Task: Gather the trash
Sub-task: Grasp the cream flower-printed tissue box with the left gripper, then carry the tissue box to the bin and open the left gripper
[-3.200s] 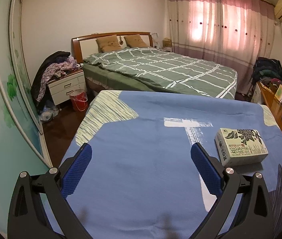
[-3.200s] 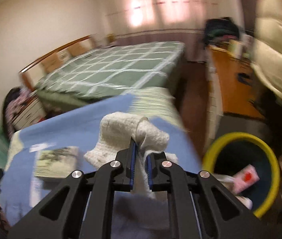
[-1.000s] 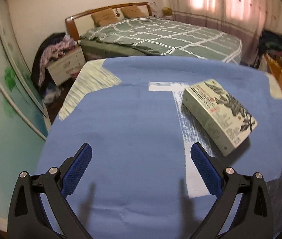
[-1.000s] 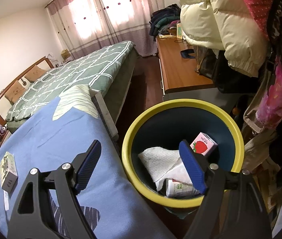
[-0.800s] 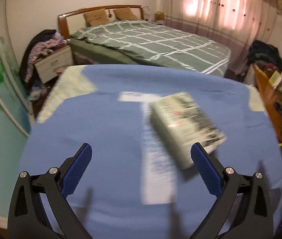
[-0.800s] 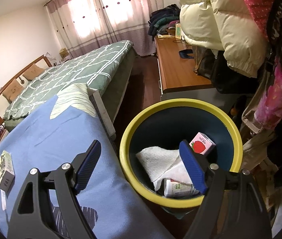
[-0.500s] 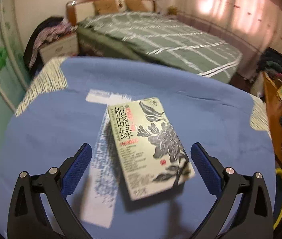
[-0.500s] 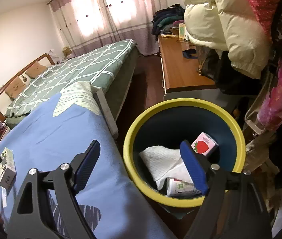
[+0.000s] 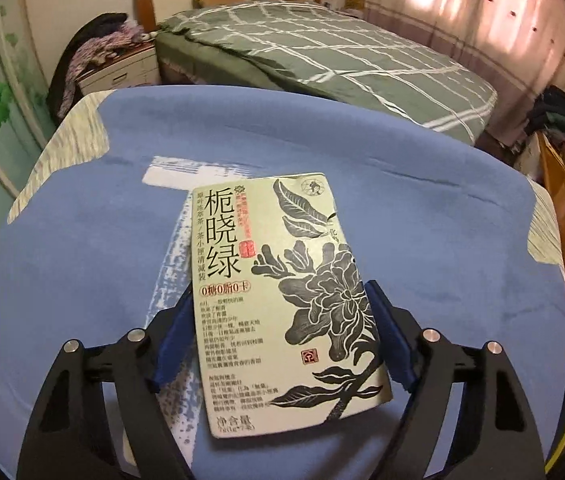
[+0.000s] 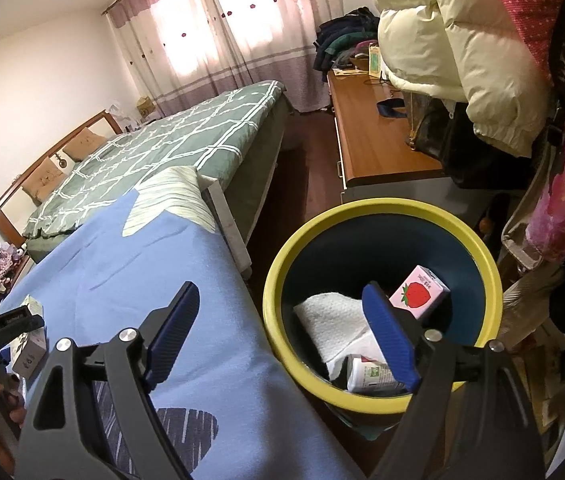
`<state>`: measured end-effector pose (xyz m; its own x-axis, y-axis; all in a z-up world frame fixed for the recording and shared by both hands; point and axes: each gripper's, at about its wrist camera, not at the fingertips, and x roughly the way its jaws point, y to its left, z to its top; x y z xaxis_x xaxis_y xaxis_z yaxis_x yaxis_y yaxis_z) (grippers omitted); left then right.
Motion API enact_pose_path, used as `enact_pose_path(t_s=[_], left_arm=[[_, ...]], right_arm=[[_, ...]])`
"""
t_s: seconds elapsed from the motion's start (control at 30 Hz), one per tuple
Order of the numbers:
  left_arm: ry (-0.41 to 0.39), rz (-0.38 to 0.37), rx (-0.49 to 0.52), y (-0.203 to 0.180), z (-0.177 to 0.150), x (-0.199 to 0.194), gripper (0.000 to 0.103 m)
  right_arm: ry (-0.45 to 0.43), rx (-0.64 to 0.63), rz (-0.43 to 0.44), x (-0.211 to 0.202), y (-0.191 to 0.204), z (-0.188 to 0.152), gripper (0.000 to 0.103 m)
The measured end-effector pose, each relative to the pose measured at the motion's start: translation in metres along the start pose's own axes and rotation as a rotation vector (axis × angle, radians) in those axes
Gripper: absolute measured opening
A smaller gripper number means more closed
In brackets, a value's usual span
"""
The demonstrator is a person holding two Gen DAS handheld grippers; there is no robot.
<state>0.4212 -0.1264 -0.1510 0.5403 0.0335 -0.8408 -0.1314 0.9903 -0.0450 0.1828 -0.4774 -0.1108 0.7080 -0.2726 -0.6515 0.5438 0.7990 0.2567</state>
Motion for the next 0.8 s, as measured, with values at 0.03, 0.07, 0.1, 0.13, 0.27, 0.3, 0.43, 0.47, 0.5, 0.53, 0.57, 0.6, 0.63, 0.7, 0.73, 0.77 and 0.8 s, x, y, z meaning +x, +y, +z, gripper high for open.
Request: enact_pose_path(t_s=[0.03,0.07,0.1,0.13,0.27,0.3,0.43,0.47,0.5,0.53,0.57,0.6,0.63,0.7,0.73,0.77,0.8], left_arm=[[-0.002,-0.005,0.011,-0.002,-0.001,-0.001,0.077],[-0.003,-0.01,0.02,-0.002,-0.003,-0.003,0.077],[-0.007,-0.015,0.031,-0.004,-0.006,-0.008,0.076],[-0.01,-0.02,0.04,-0.006,-0.007,-0.011,0.076],[-0.052,-0.041,0.103,-0.019,-0.017,-0.031,0.076],[-0.061,-0.046,0.117,-0.023,-0.019,-0.036,0.075],[-0.09,-0.094,0.175,-0.043,-0.032,-0.06,0.074],[-0.098,-0.115,0.197,-0.052,-0.037,-0.068,0.074],[-0.103,-0.126,0.209,-0.058,-0.04,-0.072,0.074],[-0.113,-0.141,0.228,-0.067,-0.044,-0.079,0.074],[-0.12,-0.15,0.24,-0.073,-0.047,-0.084,0.074],[-0.128,-0.166,0.258,-0.082,-0.051,-0.09,0.074],[-0.129,-0.186,0.274,-0.092,-0.055,-0.095,0.074],[-0.122,-0.213,0.297,-0.106,-0.063,-0.101,0.074],[-0.119,-0.223,0.309,-0.113,-0.067,-0.103,0.074],[-0.115,-0.235,0.323,-0.121,-0.071,-0.106,0.074],[-0.113,-0.246,0.336,-0.129,-0.075,-0.11,0.074]], right_arm=[[-0.004,-0.002,-0.004,-0.001,0.0,0.0,0.079],[-0.009,-0.006,-0.007,-0.003,0.001,0.0,0.079],[-0.013,-0.007,-0.008,-0.004,0.002,0.0,0.079],[-0.023,-0.01,-0.01,-0.008,0.002,0.001,0.079],[-0.048,-0.042,-0.013,-0.021,0.004,0.001,0.079],[-0.055,-0.051,-0.014,-0.026,0.003,0.001,0.079],[-0.062,-0.071,-0.022,-0.038,-0.008,-0.002,0.079],[-0.066,-0.072,-0.027,-0.042,-0.013,-0.002,0.079],[-0.069,-0.071,-0.03,-0.044,-0.017,-0.001,0.079],[-0.075,-0.067,-0.033,-0.048,-0.023,-0.001,0.079],[-0.083,-0.061,-0.036,-0.052,-0.029,0.0,0.079],[-0.088,-0.057,-0.038,-0.055,-0.034,0.001,0.079],[-0.094,-0.053,-0.04,-0.058,-0.039,0.002,0.079],[-0.105,-0.05,-0.045,-0.063,-0.049,0.006,0.079],[-0.113,-0.049,-0.048,-0.066,-0.054,0.007,0.079],[-0.12,-0.048,-0.054,-0.07,-0.059,0.008,0.079],[-0.124,-0.048,-0.058,-0.072,-0.063,0.009,0.079]])
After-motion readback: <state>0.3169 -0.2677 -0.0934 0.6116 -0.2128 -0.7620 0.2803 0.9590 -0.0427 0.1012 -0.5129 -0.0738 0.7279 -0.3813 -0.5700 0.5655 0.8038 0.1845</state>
